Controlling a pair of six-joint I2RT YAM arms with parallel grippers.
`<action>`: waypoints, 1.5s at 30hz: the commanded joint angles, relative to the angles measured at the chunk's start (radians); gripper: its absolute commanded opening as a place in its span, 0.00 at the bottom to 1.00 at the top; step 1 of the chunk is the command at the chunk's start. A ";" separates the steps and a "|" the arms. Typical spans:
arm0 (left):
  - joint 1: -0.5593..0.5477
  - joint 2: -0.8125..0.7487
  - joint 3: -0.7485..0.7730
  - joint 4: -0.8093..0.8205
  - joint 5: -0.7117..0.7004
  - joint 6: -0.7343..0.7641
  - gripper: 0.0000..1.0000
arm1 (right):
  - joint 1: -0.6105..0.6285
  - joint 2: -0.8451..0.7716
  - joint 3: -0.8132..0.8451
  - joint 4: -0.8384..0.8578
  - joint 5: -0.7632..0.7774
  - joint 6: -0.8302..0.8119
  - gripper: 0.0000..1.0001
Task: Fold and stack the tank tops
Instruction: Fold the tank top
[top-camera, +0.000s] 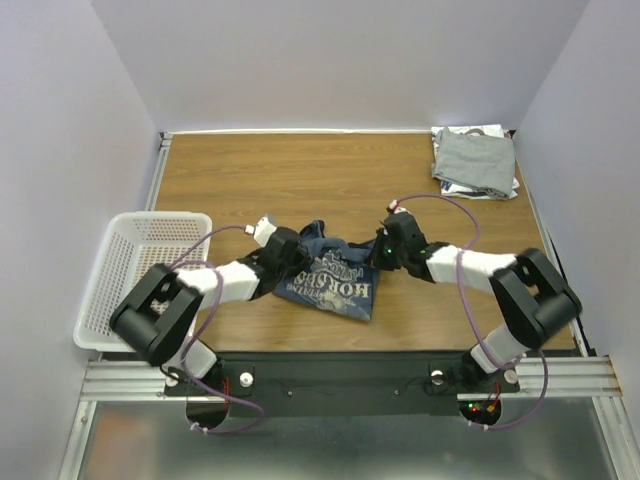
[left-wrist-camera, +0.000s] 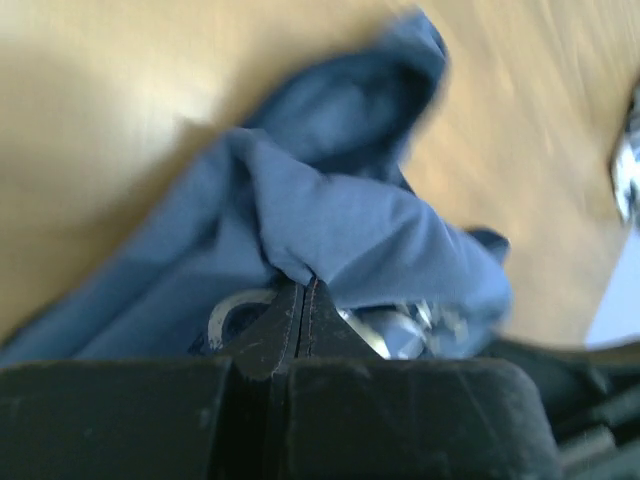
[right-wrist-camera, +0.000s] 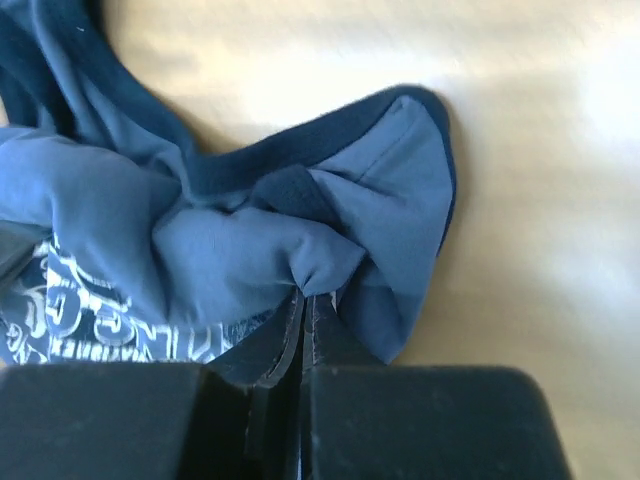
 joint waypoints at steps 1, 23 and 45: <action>-0.049 -0.205 -0.072 -0.086 -0.089 -0.049 0.00 | -0.006 -0.194 -0.073 -0.068 0.090 0.025 0.00; 0.078 -0.166 0.238 -0.220 -0.121 0.158 0.00 | -0.006 -0.481 -0.024 -0.236 0.298 0.065 0.00; 0.170 0.200 0.507 0.057 0.161 0.441 0.78 | -0.212 -0.222 0.079 -0.275 0.343 0.045 0.74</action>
